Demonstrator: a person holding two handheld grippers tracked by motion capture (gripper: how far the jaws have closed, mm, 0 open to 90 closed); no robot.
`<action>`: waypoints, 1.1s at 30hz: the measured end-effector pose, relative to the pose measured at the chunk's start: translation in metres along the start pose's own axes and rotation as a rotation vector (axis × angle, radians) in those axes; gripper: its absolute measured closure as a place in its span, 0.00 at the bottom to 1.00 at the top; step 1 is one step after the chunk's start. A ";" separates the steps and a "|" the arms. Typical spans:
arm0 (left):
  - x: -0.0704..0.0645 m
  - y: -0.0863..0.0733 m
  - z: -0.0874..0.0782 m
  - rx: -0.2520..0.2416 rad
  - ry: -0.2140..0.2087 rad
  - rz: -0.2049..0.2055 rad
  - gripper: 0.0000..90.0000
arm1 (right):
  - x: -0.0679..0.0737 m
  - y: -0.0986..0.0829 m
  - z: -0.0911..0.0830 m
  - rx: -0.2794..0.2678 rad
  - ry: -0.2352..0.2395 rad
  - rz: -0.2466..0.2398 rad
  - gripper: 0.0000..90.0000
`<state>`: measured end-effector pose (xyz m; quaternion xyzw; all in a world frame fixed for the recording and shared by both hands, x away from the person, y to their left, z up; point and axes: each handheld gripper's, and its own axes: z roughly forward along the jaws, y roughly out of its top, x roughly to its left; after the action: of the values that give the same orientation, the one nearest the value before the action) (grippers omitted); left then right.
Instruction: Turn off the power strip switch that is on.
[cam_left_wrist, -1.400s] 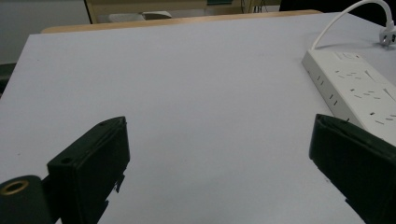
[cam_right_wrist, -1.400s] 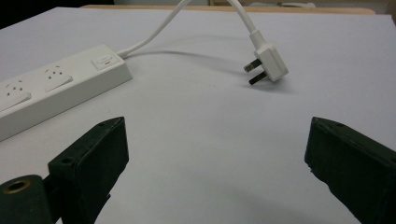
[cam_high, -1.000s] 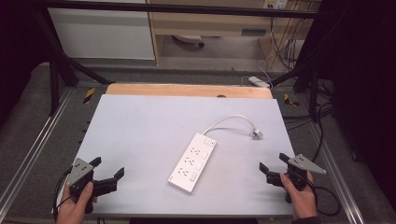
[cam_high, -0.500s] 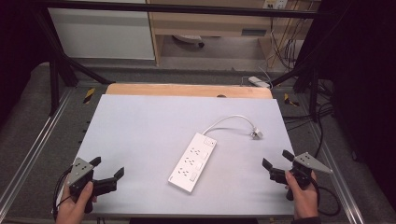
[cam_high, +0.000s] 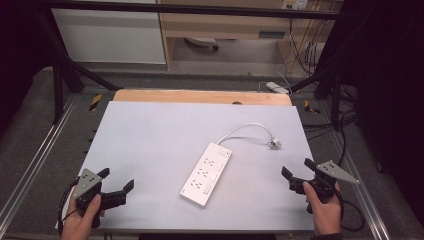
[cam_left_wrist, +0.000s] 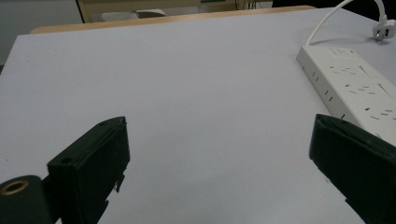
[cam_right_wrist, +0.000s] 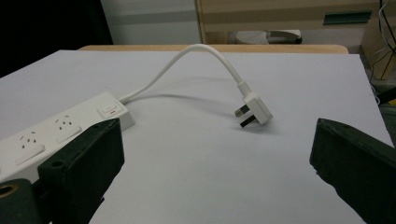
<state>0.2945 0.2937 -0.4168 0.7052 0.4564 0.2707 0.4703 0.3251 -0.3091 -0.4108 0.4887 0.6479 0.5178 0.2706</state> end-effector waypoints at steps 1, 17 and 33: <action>0.000 0.000 0.000 0.004 -0.001 0.004 0.06 | 0.001 0.001 0.000 0.003 0.001 0.002 0.04; 0.003 -0.001 -0.001 -0.007 0.006 -0.007 0.06 | 0.031 0.019 0.005 -0.023 0.019 -0.049 0.04; 0.002 -0.001 -0.002 -0.012 0.001 -0.013 0.06 | 0.054 0.039 0.014 0.009 0.088 -0.081 0.04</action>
<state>0.2938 0.2968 -0.4172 0.6993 0.4596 0.2709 0.4758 0.3308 -0.2543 -0.3701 0.4402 0.6806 0.5245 0.2605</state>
